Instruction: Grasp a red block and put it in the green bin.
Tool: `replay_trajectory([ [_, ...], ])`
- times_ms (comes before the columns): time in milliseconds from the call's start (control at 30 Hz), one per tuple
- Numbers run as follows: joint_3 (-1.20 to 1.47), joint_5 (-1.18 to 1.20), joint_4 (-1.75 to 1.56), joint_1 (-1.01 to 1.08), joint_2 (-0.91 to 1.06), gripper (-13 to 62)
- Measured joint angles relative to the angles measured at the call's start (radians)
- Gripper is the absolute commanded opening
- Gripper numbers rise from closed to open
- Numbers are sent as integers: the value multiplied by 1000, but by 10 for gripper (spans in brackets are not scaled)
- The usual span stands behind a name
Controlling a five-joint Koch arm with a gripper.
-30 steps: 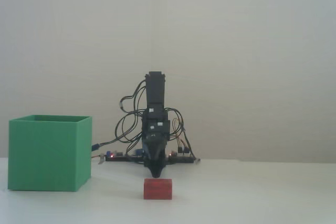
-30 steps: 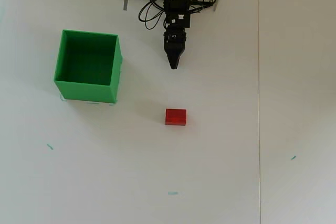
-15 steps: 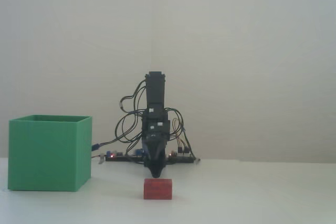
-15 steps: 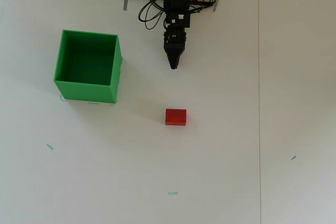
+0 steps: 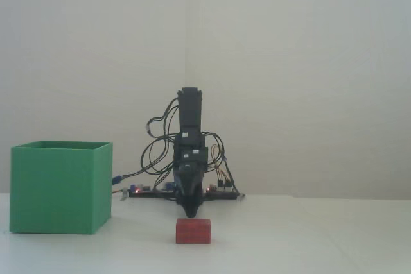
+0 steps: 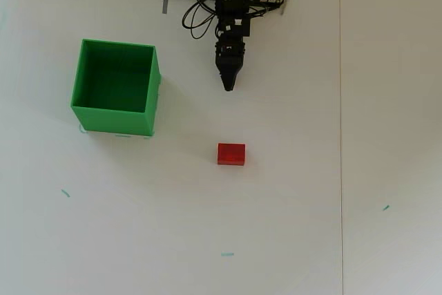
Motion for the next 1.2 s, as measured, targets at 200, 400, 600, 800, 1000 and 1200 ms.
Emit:
replay_trajectory([
  [200, 0, 17, 0, -6, 0, 346],
  [400, -9, 61, 5, -8, 0, 330],
  [600, -331, 0, 506, 15, 0, 326],
  [800, -630, -29, 801, -31, 0, 327],
  [1000, -841, -118, 913, -98, -54, 345],
  [1200, -992, -117, 913, -127, -264, 352],
])
